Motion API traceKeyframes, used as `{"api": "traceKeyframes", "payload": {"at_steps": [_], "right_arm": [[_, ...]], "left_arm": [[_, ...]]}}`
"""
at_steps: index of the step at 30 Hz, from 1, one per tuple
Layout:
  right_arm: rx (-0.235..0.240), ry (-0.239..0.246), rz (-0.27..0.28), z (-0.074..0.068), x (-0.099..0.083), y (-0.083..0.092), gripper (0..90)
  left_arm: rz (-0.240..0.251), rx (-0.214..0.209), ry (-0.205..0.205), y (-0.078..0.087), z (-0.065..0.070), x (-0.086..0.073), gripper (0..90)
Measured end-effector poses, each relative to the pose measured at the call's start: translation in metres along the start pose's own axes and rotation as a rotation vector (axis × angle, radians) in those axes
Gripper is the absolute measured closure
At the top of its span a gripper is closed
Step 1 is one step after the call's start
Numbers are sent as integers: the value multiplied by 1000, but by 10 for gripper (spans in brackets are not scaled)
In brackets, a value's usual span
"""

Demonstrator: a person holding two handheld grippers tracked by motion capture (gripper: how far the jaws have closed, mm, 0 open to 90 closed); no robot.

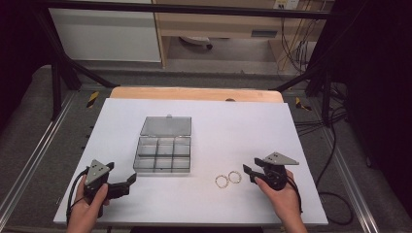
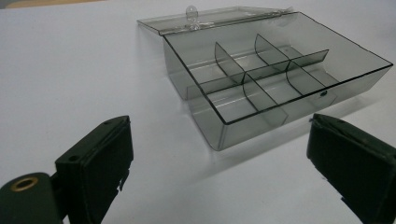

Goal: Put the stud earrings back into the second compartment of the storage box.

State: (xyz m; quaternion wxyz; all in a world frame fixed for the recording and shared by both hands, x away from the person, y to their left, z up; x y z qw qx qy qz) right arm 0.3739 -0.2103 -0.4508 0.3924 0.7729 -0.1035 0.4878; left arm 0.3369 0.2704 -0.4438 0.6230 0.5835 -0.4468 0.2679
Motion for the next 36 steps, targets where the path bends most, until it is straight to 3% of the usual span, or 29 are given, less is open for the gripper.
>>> {"api": "traceKeyframes", "payload": {"at_steps": [10, 18, 20, 26, 32, 36], "right_arm": [[50, 19, -124, -15, -11, -20, 679], [43, 36, -182, -14, -15, -29, 729], [45, 48, -194, -15, -16, -30, 789], [45, 59, -194, -14, -16, -30, 868], [71, 61, -190, -13, -16, -28, 870], [76, 53, -135, -11, -11, -21, 870]], "left_arm": [[-12, -10, -18, -3, 3, 1, 74], [-18, -15, -32, -5, 7, 0, 74], [-20, -16, -27, -5, 7, 0, 75], [-31, -11, -31, -7, 8, -1, 75], [-33, -15, -31, -7, 8, -1, 75], [-33, -17, -33, -7, 8, -1, 75]]}}
Point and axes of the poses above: each handheld gripper's, and its own axes: y roughly backward along the jaws, x roughly out of its top, z roughly to its right, the point moved 3 cm from there along -y, roughly forward along the jaws, and after that the axes turned 14 degrees about x, right-handed, at the moved point
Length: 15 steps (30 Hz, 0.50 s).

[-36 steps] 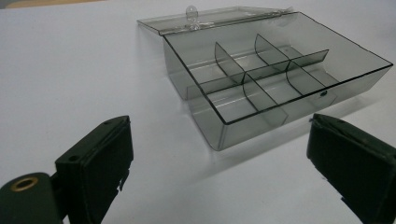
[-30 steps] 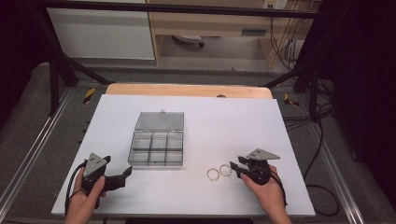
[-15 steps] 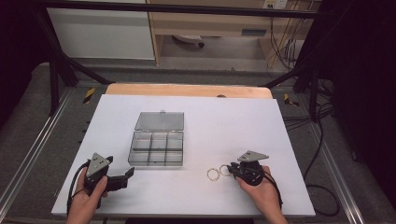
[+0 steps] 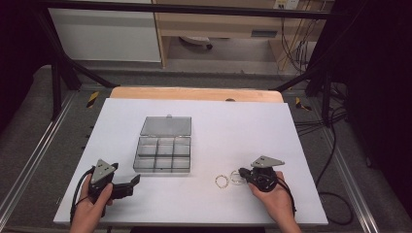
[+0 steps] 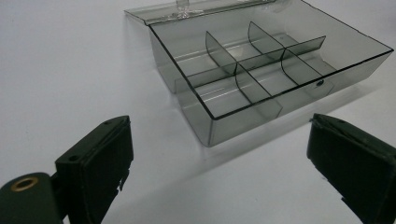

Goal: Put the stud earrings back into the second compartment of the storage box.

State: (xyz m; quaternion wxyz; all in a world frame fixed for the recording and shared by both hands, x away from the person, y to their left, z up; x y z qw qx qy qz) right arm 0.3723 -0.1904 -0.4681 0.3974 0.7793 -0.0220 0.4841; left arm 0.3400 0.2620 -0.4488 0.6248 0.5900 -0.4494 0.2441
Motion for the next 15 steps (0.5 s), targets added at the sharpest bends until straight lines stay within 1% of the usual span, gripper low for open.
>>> {"api": "traceKeyframes", "payload": {"at_steps": [4, 6, 10, 12, 15], "right_arm": [[8, -6, 47, 1, 3, 8, 871], [17, 17, 61, -1, 6, 11, 870], [22, 29, 63, -5, 6, 10, 870], [28, 56, 62, -11, 7, 10, 870], [28, 66, 72, -14, 8, 12, 870]], "left_arm": [[-2, 0, -9, 1, 0, -1, 76], [1, -1, -5, 3, 0, -1, 75], [-6, -4, -18, 2, 1, 0, 76], [-8, -13, -30, 2, 2, 0, 77], [-6, -23, -38, 3, 4, 0, 76]]}}
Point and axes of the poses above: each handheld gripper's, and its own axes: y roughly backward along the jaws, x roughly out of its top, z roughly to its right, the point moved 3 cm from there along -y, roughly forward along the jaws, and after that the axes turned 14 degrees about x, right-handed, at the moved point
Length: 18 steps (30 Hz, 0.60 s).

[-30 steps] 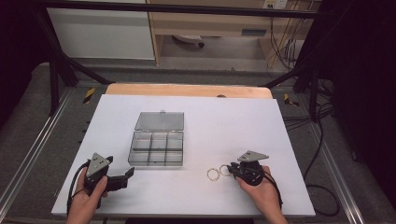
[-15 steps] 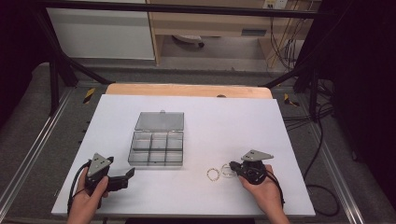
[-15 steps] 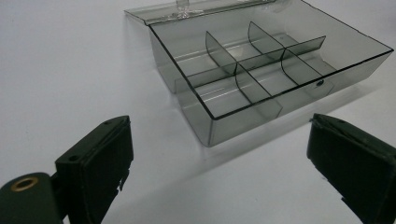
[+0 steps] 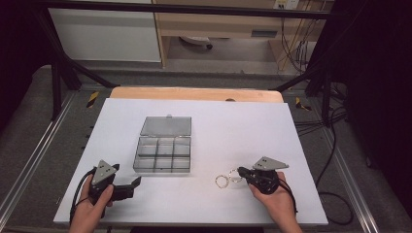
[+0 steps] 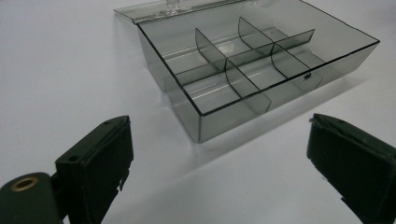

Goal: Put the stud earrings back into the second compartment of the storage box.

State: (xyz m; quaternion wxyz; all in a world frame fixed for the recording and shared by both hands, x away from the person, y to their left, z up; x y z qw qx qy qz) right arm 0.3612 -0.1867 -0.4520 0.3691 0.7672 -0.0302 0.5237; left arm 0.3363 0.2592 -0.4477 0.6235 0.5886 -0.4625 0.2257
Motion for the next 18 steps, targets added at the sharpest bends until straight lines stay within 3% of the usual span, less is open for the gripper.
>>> {"api": "traceKeyframes", "payload": {"at_steps": [5, 10, 14, 15, 16, 18], "right_arm": [[14, 8, 28, -6, 4, 2, 870], [18, -39, 58, -5, 19, -4, 870], [34, -25, 67, -10, 44, -16, 870], [51, -2, 71, -15, 58, -22, 870], [51, -2, 71, -15, 58, -22, 870], [74, 29, 77, -22, 77, -32, 870]], "left_arm": [[-11, 5, -8, -1, -2, -1, 75], [-14, 16, -7, -1, -7, -3, 78], [-13, 3, 2, -3, -7, -1, 76], [-15, 1, 1, -3, -7, -1, 77], [-16, 0, 1, -3, -6, -1, 77], [-16, -3, 0, -3, -5, -1, 77]]}}
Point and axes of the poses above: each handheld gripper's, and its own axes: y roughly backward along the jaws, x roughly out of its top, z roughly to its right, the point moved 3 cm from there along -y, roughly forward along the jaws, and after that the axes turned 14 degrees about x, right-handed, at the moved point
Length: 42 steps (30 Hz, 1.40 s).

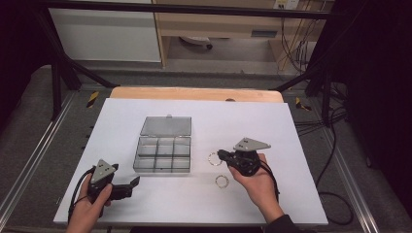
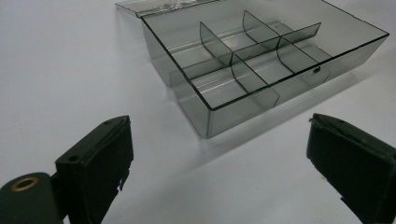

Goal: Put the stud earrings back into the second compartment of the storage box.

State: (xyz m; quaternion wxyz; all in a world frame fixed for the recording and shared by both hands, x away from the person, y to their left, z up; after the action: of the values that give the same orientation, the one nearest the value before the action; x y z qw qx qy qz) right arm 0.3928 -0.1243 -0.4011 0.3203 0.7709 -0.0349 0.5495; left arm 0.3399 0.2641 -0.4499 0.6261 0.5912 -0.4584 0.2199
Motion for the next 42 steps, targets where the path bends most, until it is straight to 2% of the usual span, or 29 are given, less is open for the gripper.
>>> {"api": "traceKeyframes", "payload": {"at_steps": [1, 3, 8, 11, 13, 14, 20, 27, 37, 42], "right_arm": [[0, 0, 0, 0, 0, 0, 870], [11, 9, 10, -5, 16, -10, 870], [28, 14, 24, -11, 33, -24, 870], [43, 9, 26, -13, 42, -38, 870], [59, 2, 24, -13, 50, -56, 870], [59, 2, 24, -13, 50, -56, 870], [71, -13, 15, -13, 62, -90, 870], [79, -10, 16, -18, 69, -108, 870], [73, 22, -42, -21, 82, -140, 870], [65, 30, -58, -20, 86, -148, 870]], "left_arm": [[0, 0, 0, 0, 0, 0, 77], [-6, 0, -4, 0, 1, -1, 77], [-11, 3, -6, 0, 0, -2, 77], [-9, 2, -4, 0, 0, -2, 77], [-9, -1, -6, 0, 0, -2, 77], [-9, -2, -5, 0, 0, -2, 77], [-11, -11, -13, -1, 1, -1, 77], [-14, -8, -13, -1, 1, -2, 77], [-15, -8, -11, -1, 0, -2, 77], [-11, -14, -16, -1, 1, -1, 77]]}}
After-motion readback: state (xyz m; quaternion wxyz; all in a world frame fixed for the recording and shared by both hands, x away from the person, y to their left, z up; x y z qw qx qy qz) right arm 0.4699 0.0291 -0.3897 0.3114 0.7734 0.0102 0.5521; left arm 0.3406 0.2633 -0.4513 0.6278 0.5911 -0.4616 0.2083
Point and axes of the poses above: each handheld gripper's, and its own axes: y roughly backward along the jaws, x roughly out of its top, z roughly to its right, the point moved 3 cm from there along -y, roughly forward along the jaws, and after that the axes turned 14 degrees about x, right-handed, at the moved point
